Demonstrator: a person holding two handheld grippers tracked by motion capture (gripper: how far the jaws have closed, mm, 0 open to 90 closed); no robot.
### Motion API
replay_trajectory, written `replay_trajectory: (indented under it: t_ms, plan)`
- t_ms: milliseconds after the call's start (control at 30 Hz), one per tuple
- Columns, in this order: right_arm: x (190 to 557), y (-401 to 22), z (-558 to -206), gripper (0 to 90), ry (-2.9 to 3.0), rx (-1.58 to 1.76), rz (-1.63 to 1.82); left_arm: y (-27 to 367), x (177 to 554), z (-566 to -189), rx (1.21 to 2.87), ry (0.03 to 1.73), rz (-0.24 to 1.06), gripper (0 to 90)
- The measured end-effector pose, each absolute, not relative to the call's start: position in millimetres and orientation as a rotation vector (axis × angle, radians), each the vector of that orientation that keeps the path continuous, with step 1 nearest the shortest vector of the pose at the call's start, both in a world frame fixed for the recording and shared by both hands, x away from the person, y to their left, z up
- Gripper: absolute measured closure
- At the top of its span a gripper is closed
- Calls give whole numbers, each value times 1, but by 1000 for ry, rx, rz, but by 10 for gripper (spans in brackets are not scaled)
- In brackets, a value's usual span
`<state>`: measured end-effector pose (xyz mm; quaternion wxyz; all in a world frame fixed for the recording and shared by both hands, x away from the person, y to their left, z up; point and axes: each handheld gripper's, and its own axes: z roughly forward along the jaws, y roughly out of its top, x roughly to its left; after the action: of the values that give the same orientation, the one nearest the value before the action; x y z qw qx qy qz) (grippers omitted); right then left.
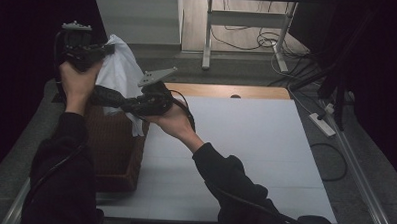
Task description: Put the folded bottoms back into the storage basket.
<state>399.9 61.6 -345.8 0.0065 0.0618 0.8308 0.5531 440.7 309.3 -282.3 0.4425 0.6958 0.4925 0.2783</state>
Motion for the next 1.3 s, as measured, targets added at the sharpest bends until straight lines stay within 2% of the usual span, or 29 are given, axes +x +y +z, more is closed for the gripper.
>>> replay_trajectory:
  t_ms: [367, 1300]
  plan:
    - [395, 85, -351, 776, 2608, 175, 1721, 329, 435, -286, 1737, 1248, 693, 830]
    - [393, 115, -407, 774, 2710, 236, 1644, 351, 444, -353, 1826, 1327, 604, 827]
